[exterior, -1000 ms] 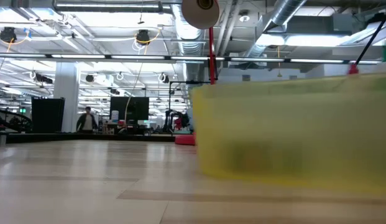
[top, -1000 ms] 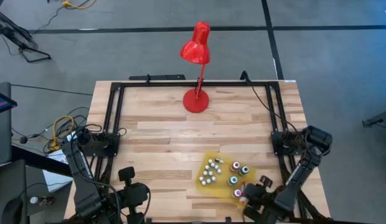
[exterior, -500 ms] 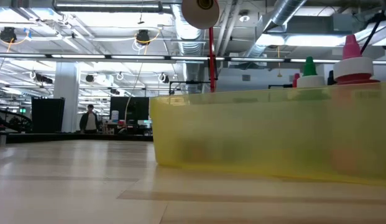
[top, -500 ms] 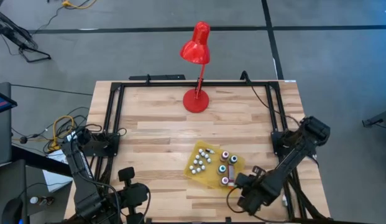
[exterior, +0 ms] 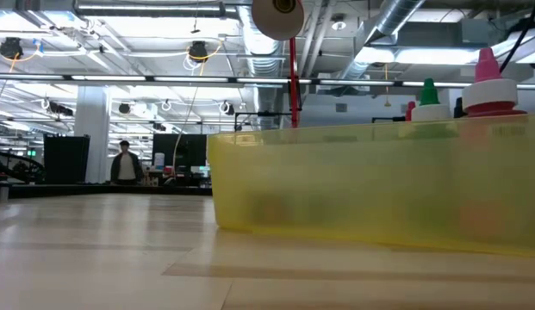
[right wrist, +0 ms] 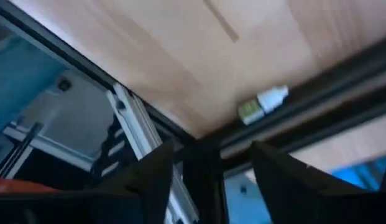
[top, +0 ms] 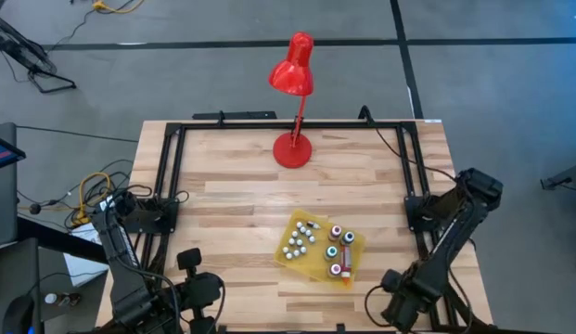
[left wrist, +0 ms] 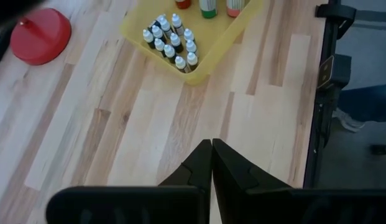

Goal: Pick & Place food coloring
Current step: Put the green food coloring into the yellow bin

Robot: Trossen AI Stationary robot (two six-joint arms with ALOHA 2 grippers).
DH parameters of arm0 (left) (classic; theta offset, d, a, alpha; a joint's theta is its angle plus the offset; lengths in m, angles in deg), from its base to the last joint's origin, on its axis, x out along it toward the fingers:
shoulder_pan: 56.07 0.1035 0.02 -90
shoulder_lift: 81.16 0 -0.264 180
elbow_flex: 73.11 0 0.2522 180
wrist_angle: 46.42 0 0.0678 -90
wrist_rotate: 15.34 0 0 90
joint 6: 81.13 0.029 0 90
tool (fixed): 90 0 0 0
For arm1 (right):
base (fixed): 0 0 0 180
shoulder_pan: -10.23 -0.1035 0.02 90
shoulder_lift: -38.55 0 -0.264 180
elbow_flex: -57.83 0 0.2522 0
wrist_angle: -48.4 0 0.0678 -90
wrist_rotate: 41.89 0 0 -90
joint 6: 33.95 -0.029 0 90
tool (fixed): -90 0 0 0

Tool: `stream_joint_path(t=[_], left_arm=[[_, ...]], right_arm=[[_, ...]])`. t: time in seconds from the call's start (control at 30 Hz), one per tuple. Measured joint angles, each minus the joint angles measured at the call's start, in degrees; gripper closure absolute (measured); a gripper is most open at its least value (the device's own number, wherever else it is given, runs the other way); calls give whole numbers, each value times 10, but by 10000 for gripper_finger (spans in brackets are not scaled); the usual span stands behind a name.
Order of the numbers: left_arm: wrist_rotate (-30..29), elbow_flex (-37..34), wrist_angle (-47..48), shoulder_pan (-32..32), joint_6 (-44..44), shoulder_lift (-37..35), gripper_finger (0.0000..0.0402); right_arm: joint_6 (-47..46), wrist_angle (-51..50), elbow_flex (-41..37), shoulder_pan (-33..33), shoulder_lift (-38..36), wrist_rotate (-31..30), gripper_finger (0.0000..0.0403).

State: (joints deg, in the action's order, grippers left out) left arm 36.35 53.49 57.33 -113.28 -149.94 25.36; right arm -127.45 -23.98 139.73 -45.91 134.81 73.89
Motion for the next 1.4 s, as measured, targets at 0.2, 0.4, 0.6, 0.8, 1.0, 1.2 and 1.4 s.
stream_joint_path(t=[0.2,0.4,0.6,0.8,1.0,1.2,1.4], left_arm=[[0,0,0,0,9,0,397],[0,0,0,0,32,0,397],[-2,-5,1,0,43,0,397],[-1,-6,0,-1,38,0,397],[-1,-6,0,-2,38,0,397],[-1,-6,0,-2,38,0,397],[1,-6,0,-2,38,0,397]], right_arm=[[-49,-22,0,3,52,76,155],[-55,-23,0,-3,97,109,175],[-36,-20,0,-5,124,111,201],[-21,-17,0,-12,144,120,208],[-33,22,-28,-17,152,137,205],[-40,78,-61,-19,150,145,210],[-30,110,-80,-14,147,161,218]])
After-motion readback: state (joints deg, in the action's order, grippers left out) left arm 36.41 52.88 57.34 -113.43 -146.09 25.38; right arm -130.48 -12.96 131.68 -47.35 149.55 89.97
